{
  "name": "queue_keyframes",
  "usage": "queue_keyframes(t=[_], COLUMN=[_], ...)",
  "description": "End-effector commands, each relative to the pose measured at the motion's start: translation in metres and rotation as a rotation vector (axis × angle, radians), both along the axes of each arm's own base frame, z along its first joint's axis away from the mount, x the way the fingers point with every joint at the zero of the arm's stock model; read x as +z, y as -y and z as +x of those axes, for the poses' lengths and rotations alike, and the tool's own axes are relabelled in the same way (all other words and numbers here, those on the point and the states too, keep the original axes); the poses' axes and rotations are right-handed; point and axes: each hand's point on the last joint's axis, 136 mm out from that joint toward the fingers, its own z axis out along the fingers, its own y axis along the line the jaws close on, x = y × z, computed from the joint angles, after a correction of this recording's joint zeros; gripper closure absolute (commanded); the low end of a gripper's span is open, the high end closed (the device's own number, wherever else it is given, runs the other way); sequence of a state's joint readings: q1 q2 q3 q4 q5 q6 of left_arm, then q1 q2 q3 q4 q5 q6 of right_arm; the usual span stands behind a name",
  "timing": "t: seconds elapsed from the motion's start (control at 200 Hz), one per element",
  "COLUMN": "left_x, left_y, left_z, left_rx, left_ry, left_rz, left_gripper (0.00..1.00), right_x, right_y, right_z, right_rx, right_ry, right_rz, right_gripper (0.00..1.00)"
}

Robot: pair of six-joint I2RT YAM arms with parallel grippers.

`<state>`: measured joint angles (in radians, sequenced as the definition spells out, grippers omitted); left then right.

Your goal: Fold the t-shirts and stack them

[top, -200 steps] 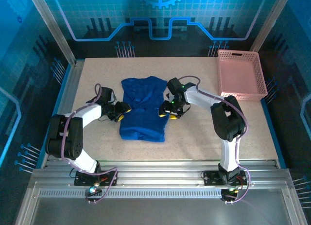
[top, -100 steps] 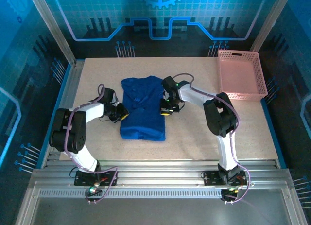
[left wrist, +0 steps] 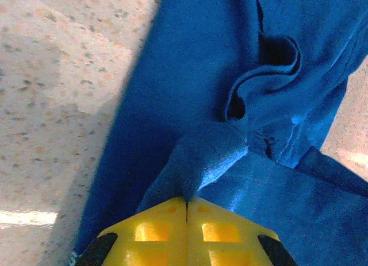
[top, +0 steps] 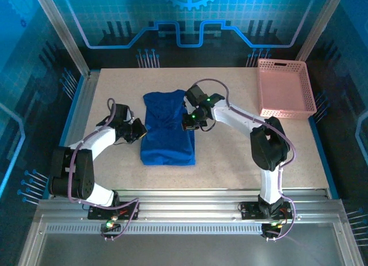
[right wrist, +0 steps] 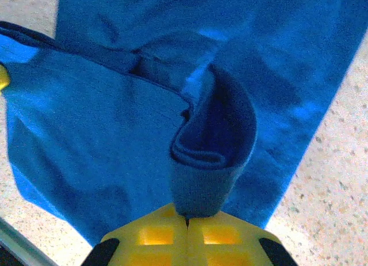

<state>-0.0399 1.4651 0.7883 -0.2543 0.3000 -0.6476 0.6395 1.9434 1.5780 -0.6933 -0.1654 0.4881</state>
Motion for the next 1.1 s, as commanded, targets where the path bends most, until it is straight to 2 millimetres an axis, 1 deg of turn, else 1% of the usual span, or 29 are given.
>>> queue_keyframes(t=[0.0,0.075,0.135,0.205,0.215,0.31,0.345,0.365,0.395,0.435,0.445,0.45,0.455,0.465,0.47,0.475,0.495,0.55,0.61,0.66,0.72,0.765,0.8,0.835,0.89,0.915,0.955,1.005,1.09], left_x=[0.005,0.004,-0.001,-0.005,-0.006,-0.016,-0.02,-0.022,-0.025,-0.023,-0.023,-0.022,-0.021,-0.02,-0.019,-0.017,-0.012,0.007,0.032,0.054,0.075,0.086,0.09,0.092,0.085,0.082,0.074,0.065,0.045], left_y=[-0.01,-0.009,-0.012,-0.013,-0.013,-0.01,-0.008,-0.007,-0.007,-0.005,-0.004,-0.004,-0.003,-0.003,-0.002,-0.002,-0.001,-0.001,-0.003,-0.006,-0.01,-0.011,-0.009,-0.005,-0.002,-0.002,0.001,0.009,0.018], left_z=[0.006,0.014,0.019,0.028,0.029,0.046,0.051,0.055,0.058,0.065,0.067,0.067,0.068,0.069,0.07,0.07,0.072,0.076,0.074,0.065,0.046,0.025,0.006,-0.013,-0.045,-0.06,-0.08,-0.1,-0.126], left_rx=[0.025,0.019,0.03,0.045,0.044,0.047,0.042,0.039,0.038,0.032,0.032,0.031,0.03,0.027,0.027,0.026,0.024,0.022,0.024,0.021,0.013,0.012,0.01,0.002,-0.008,-0.007,-0.01,-0.023,-0.037], left_ry=[0.051,0.06,0.06,0.074,0.076,0.082,0.08,0.078,0.071,0.083,0.085,0.088,0.09,0.096,0.098,0.102,0.116,0.162,0.208,0.226,0.219,0.193,0.168,0.142,0.082,0.06,0.025,-0.006,-0.038], left_rz=[0.027,0.024,0.039,0.04,0.038,0.017,0.008,0.007,0.003,-0.007,-0.011,-0.014,-0.015,-0.018,-0.02,-0.021,-0.025,-0.025,-0.012,0.01,0.042,0.047,0.032,0.004,-0.014,-0.02,-0.045,-0.098,-0.159], left_gripper=[0.97,0.98,0.97,0.96,0.96,0.95,0.94,0.94,0.87,0.7,0.66,0.65,0.63,0.61,0.6,0.59,0.55,0.43,0.36,0.31,0.24,0.2,0.19,0.19,0.19,0.19,0.19,0.21,0.26], right_x=[0.014,0.01,0.002,-0.014,-0.019,-0.044,-0.054,-0.059,-0.067,-0.073,-0.073,-0.073,-0.073,-0.073,-0.072,-0.072,-0.069,-0.054,-0.032,-0.015,0.004,0.013,0.017,0.016,0.012,0.012,0.003,-0.006,-0.023], right_y=[-0.008,-0.007,-0.002,0.004,0.004,0.012,0.016,0.017,0.02,0.024,0.025,0.025,0.025,0.026,0.027,0.027,0.027,0.027,0.032,0.035,0.036,0.037,0.039,0.041,0.037,0.037,0.036,0.035,0.037], right_z=[0.01,0.021,0.03,0.039,0.041,0.054,0.059,0.062,0.065,0.07,0.071,0.072,0.072,0.072,0.073,0.073,0.074,0.076,0.073,0.063,0.042,0.021,0.005,-0.013,-0.04,-0.05,-0.066,-0.081,-0.095], right_rx=[0.053,0.043,0.022,-0.001,-0.004,-0.03,-0.045,-0.051,-0.062,-0.078,-0.08,-0.083,-0.083,-0.086,-0.089,-0.089,-0.092,-0.093,-0.107,-0.111,-0.096,-0.074,-0.071,-0.069,-0.056,-0.059,-0.066,-0.071,-0.092], right_ry=[0.079,0.077,0.065,0.036,0.023,-0.017,-0.034,-0.047,-0.068,-0.084,-0.085,-0.085,-0.085,-0.086,-0.083,-0.083,-0.077,-0.044,-0.01,-0.003,0.012,0.014,0.005,-0.021,-0.056,-0.064,-0.09,-0.113,-0.134], right_rz=[0.066,0.104,0.115,0.121,0.122,0.113,0.104,0.104,0.098,0.09,0.087,0.087,0.087,0.086,0.084,0.084,0.086,0.098,0.096,0.095,0.087,0.069,0.048,0.036,0.063,0.077,0.085,0.111,0.123], right_gripper=[1.0,1.0,1.0,1.0,1.0,0.99,0.96,0.92,0.88,0.82,0.79,0.76,0.76,0.71,0.67,0.67,0.62,0.54,0.44,0.42,0.41,0.39,0.38,0.38,0.38,0.38,0.38,0.38,0.38])
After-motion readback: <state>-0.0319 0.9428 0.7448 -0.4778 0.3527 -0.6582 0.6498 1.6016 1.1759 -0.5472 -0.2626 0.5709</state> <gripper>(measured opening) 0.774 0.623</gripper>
